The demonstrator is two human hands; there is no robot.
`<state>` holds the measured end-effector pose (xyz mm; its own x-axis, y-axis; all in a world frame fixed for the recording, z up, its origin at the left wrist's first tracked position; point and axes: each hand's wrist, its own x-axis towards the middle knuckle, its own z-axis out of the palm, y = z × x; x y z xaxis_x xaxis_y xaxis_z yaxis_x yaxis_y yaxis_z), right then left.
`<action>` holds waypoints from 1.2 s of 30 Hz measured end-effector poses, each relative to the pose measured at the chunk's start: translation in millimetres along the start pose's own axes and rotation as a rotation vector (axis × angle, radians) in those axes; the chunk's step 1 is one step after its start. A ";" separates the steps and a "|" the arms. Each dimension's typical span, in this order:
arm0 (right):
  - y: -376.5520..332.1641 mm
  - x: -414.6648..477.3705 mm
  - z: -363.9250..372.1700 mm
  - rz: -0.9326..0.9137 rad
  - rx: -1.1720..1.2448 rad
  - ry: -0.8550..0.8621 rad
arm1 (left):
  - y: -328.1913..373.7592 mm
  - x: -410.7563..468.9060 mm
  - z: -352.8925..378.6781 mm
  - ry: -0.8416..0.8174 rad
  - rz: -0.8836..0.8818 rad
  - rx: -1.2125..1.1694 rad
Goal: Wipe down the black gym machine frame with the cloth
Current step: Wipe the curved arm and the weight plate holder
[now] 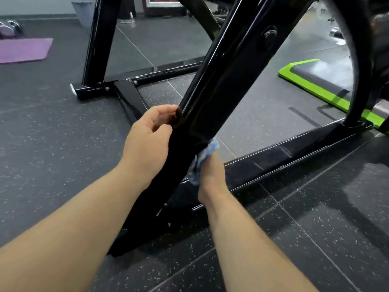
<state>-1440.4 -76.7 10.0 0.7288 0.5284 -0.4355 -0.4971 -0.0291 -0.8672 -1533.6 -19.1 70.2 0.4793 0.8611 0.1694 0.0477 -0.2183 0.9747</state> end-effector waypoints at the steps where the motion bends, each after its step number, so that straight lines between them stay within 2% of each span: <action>1: -6.4 3.0 -1.5 0.083 -0.002 -0.038 | -1.6 0.6 0.9 0.005 -0.008 -0.004; 3: -38.2 6.7 -6.7 0.191 0.128 -0.078 | -6.2 -0.5 2.2 0.015 -0.024 -0.008; 5: -70.8 13.8 -8.9 0.044 0.265 -0.112 | -9.1 -0.5 2.8 0.023 -0.016 -0.017; 7: -79.0 17.1 -6.4 0.007 0.236 -0.126 | -12.9 -0.5 4.7 0.029 -0.019 -0.008; 8: -69.8 20.6 -5.4 0.045 0.199 -0.090 | -13.7 -1.1 5.1 0.034 -0.019 -0.003; 10: -40.6 19.2 -2.7 0.123 0.086 -0.115 | -10.6 -1.4 8.3 0.044 -0.013 -0.007; 13: -6.2 14.8 -0.5 0.267 0.043 -0.195 | -8.8 -1.8 9.4 0.052 0.020 0.033; 16: -5.6 16.3 -7.5 0.239 0.110 -0.101 | -18.4 -8.2 2.3 0.108 0.196 0.207; 18: -5.5 16.1 -19.1 0.181 0.072 -0.052 | -26.3 -15.3 -5.2 0.150 0.343 0.342; 19: -5.6 13.7 -23.9 0.171 0.089 -0.064 | -28.0 -18.5 -8.4 0.132 0.382 0.376; 21: -4.8 5.0 -31.6 0.197 0.167 -0.141 | -26.3 -26.4 -12.0 -0.006 0.409 0.432; 23: -8.6 -5.7 -35.9 0.215 0.255 -0.237 | -20.8 -34.0 -11.5 -0.188 0.364 0.555; 25: -14.7 -10.9 -40.7 0.210 0.259 -0.292 | -17.3 -36.3 -9.2 -0.273 0.228 0.654; 27: -22.7 -18.6 -42.7 0.212 0.271 -0.327 | -17.6 -34.9 -10.9 -0.220 0.109 0.647; 30: -30.7 -30.2 -45.2 0.196 0.284 -0.358 | -14.5 -33.1 -14.6 -0.200 0.052 0.604; 32: -34.9 -35.5 -46.2 0.176 0.257 -0.398 | -10.0 -31.0 -19.6 -0.283 -0.022 0.516; 34: -39.5 -38.0 -45.1 0.147 0.217 -0.406 | -2.7 -29.6 -24.9 -0.368 -0.119 0.309; 36: -43.6 -37.5 -41.9 0.103 0.172 -0.330 | 6.0 -29.2 -29.3 -0.381 -0.187 0.136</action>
<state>-1426.3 -130.8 54.0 0.4944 0.7756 -0.3925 -0.6517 0.0319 -0.7578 -1572.9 -32.1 75.4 0.7389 0.6666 -0.0984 0.2671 -0.1557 0.9510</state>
